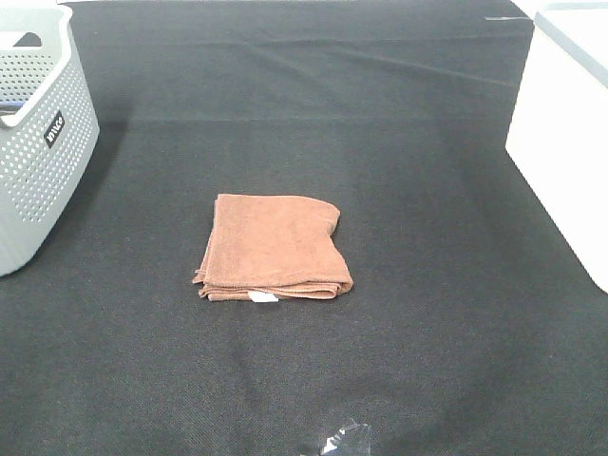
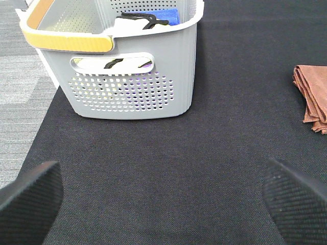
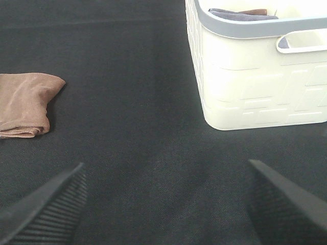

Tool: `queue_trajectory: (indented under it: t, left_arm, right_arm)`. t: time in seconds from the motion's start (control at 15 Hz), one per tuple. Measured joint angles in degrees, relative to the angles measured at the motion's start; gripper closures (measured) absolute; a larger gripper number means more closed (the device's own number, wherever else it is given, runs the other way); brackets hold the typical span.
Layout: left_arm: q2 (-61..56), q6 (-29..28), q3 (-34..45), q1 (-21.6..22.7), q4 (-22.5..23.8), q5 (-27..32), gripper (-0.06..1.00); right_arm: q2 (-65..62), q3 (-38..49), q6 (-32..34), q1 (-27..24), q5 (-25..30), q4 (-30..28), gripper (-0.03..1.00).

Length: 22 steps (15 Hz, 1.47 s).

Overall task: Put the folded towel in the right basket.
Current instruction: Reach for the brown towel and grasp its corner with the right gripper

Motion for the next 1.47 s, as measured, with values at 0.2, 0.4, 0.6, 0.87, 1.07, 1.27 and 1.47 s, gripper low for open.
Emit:
queue_trajectory:
  t: [0.2,0.4,0.6,0.87,1.07,1.27,1.47]
  left_arm:
    - [0.0,0.0,0.0,0.0,0.0,0.0,-0.05]
    - [0.0,0.0,0.0,0.0,0.0,0.0,-0.05]
    - [0.0,0.0,0.0,0.0,0.0,0.0,-0.05]
    - [0.0,0.0,0.0,0.0,0.0,0.0,-0.05]
    - [0.0,0.0,0.0,0.0,0.0,0.0,-0.05]
    - [0.0,0.0,0.0,0.0,0.0,0.0,-0.05]
    - [0.0,0.0,0.0,0.0,0.0,0.0,-0.05]
  right_arm:
    - [0.0,0.0,0.0,0.0,0.0,0.0,0.16]
    - [0.0,0.0,0.0,0.0,0.0,-0.86,0.14]
    - [0.0,0.0,0.0,0.0,0.0,-0.86,0.08]
    - [0.0,0.0,0.0,0.0,0.0,-0.86,0.04]
    - [0.0,0.0,0.0,0.0,0.0,-0.86,0.04]
    - [0.0,0.0,0.0,0.0,0.0,-0.86,0.04]
    - [0.0,0.0,0.0,0.0,0.0,-0.86,0.04]
